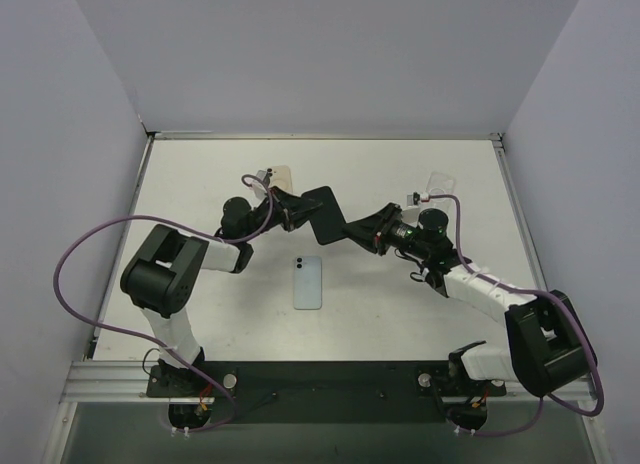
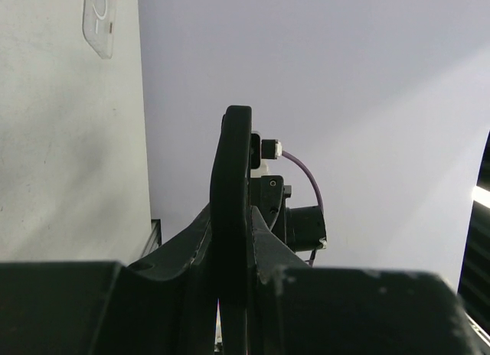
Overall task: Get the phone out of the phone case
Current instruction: Remove the phone case from the phone.
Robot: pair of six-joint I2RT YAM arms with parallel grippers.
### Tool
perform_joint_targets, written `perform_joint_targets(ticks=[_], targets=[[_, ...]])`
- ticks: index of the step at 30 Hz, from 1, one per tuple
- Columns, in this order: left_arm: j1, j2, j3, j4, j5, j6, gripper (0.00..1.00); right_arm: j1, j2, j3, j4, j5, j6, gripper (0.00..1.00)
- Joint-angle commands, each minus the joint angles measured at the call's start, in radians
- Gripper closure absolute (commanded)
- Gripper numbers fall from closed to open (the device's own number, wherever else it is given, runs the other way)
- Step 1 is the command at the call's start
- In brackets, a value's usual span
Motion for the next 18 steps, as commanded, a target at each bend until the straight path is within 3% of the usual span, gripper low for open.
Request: perform_joint_targets(ticks=[1, 2, 3, 9, 13, 18], targets=[[0.005, -0.062, 0.017, 0.12, -0.005, -0.007, 1.0, 0.005, 0.008, 0.007, 0.12, 0.006, 0.035, 0.89], [0.005, -0.066, 0.017, 0.12, -0.005, -0.006, 1.0, 0.006, 0.019, 0.01, 0.128, 0.003, 0.038, 0.98], [0.005, -0.068, 0.017, 0.12, -0.006, -0.007, 1.0, 0.006, 0.025, 0.016, 0.131, -0.003, 0.052, 1.0], [0.002, -0.1, 0.058, 0.186, 0.011, -0.019, 1.0, 0.014, 0.097, 0.002, 0.355, -0.008, 0.248, 1.0], [0.001, -0.122, 0.13, 0.279, -0.006, -0.079, 1.0, 0.043, 0.16, 0.033, 0.576, 0.015, 0.507, 1.0], [-0.004, -0.181, 0.213, 0.275, -0.048, -0.099, 1.0, 0.091, 0.244, 0.102, 0.703, 0.101, 0.69, 1.0]])
